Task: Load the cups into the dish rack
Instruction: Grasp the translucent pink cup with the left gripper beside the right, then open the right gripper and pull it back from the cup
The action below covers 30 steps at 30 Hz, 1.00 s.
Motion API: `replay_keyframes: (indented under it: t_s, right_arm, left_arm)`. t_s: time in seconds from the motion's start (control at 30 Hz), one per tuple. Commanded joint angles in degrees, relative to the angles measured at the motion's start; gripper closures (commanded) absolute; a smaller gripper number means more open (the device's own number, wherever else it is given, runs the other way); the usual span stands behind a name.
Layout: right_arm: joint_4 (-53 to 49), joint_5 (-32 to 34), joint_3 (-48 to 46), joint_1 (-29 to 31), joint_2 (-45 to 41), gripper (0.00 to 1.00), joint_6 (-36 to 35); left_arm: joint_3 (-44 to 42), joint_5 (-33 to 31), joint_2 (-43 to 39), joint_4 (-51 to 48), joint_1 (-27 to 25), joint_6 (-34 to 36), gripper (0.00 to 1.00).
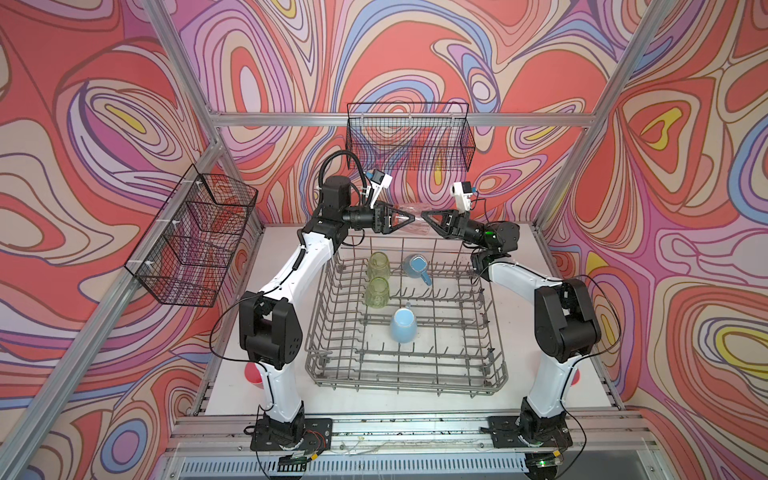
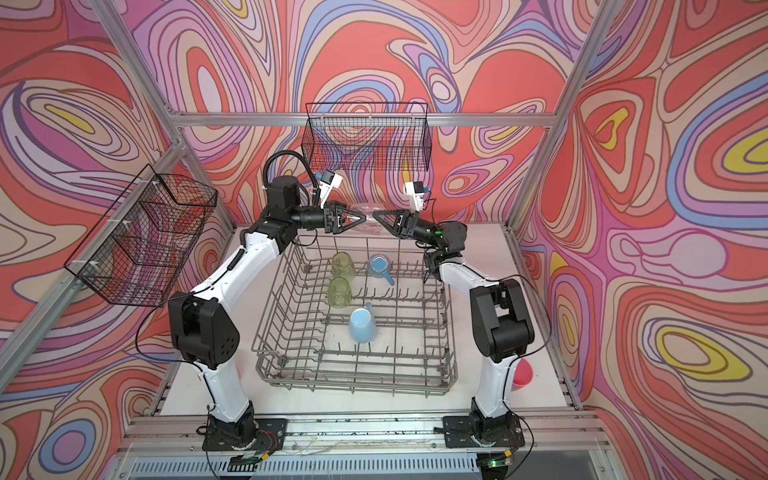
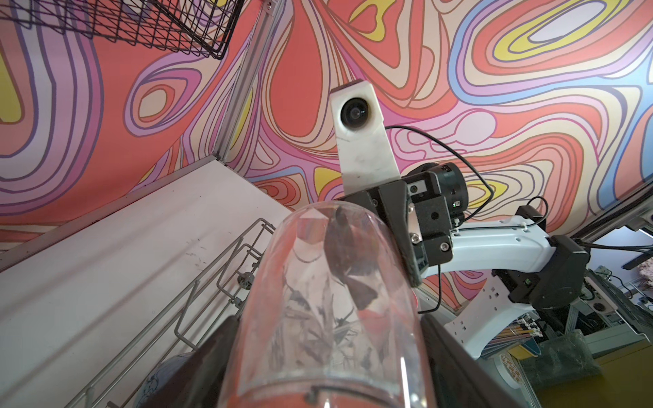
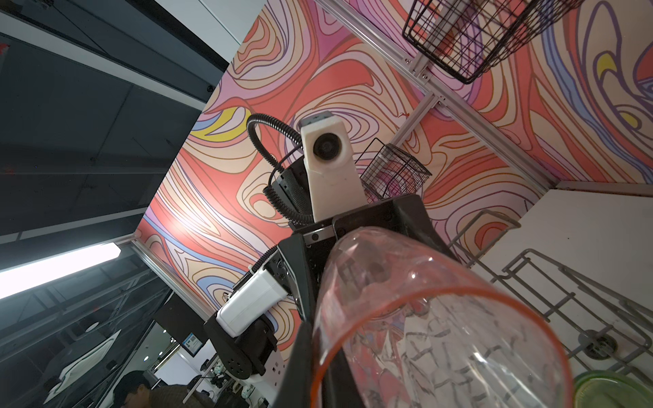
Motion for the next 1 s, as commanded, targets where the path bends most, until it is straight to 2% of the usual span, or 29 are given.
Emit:
replay_keyframes:
  t_s: [0.0,0.1,0.33,0.43,0.63,0.8,0.97]
  right_arm:
    - [-1.35,0.86,1.72,0.83,1.46,1.0,-0.95]
    - [-3.65,1.01,2.03,0.84,1.2,1.0,-2.9]
    - [-6.86,2.79,1.76,0.83,0.27,0.7,-6.56]
    - [-7.83,3.92,1.54,0.78,-0.05,0.61,-7.9]
    - [-11.68,6.56,0.26,0.01,-1.76,0.5,-12.0]
    - [-16.29,10.13,-2.54,-1.81,-5.21,0.46,-16.18]
    - [-29.73,15.18,-6.1,-4.59,-11.51,0.44,-25.05]
  left_arm:
    - [1.32,0.57,0.7,-0.88,-1.66,2.37,0.41]
    - [0.45,-1.37,-0.1,0.49,-1.71,1.39,0.46]
    - [0.14,-6.46,-1.66,0.19,-1.6,0.5,0.49]
    - [-0.21,-8.06,-2.26,-1.34,-1.33,0.59,0.5]
    - [-3.85,-10.66,-5.12,-1.68,-0.02,0.1,0.5]
    - [-5.28,-14.92,-6.76,-7.22,0.93,2.32,0.49]
    - [-5.73,-21.09,-8.59,-17.34,1.06,6.52,0.49]
